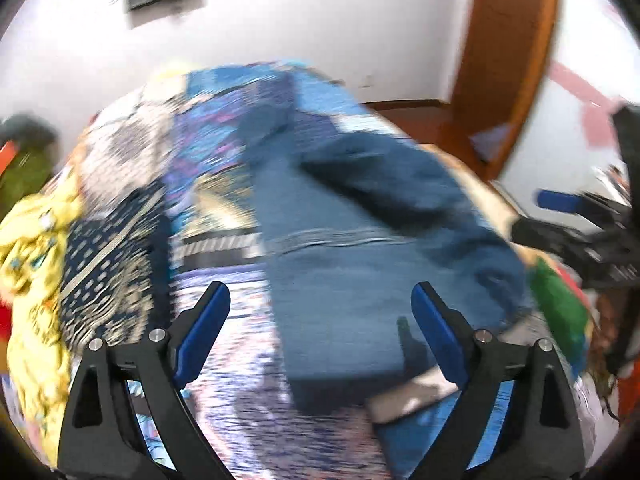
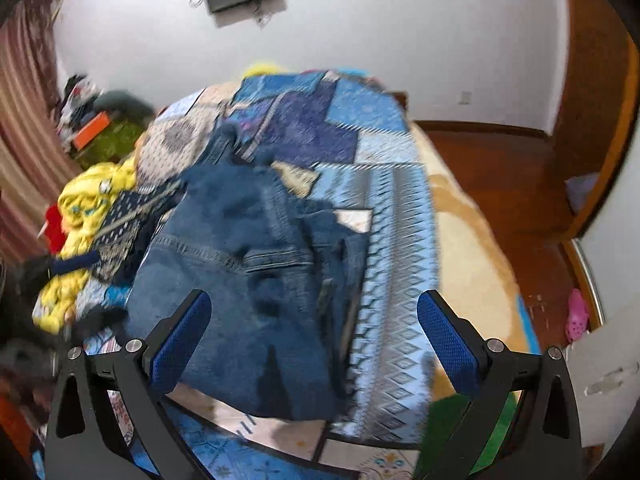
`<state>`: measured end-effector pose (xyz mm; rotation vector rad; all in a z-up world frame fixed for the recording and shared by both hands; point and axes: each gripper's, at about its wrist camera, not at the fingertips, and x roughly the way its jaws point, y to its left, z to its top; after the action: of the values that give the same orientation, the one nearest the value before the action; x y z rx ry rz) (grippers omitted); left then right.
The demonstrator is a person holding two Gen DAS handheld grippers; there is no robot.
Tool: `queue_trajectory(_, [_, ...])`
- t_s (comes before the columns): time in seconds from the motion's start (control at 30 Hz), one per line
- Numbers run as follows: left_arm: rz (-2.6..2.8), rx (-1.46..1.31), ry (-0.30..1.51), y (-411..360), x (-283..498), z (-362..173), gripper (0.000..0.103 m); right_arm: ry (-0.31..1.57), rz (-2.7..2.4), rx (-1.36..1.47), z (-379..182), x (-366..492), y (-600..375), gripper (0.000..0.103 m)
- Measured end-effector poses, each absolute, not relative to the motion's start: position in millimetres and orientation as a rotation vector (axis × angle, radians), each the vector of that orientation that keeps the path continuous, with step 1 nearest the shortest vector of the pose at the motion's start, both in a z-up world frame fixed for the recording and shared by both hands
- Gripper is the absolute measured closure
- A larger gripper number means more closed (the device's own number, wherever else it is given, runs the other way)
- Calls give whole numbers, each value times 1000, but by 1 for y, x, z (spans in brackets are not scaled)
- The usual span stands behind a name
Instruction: Fold large clothes
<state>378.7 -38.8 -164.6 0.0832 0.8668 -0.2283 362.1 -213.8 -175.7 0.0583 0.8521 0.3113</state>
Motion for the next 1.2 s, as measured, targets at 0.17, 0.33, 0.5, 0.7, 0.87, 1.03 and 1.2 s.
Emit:
queue_trajectory(0.17, [-118, 41, 925, -9, 404, -195, 11, 928, 391, 34, -191, 399, -187, 1])
queue_trajectory(0.33, [-78, 50, 910, -5, 400, -214, 2, 967, 322, 65, -208, 434, -191, 1])
queue_trajectory(0.5, [-99, 47, 911, -2, 399, -217, 0, 942, 56, 88, -224, 445, -235, 2])
queue_trajectory(0.7, [-104, 27, 914, -1, 398, -218, 0, 958, 98, 204, -222, 414, -264, 2])
queue_trajectory(0.87, [-83, 28, 916, -3, 393, -217, 0, 927, 227, 147, -203, 376, -247, 1])
queue_trajectory(1.03, [-67, 28, 906, -2, 385, -214, 0, 967, 281, 59, -218, 355, -228, 1])
queue_trajectory(1.2, [-70, 13, 907, 3, 375, -214, 0, 1046, 284, 94, -253, 345, -241, 0])
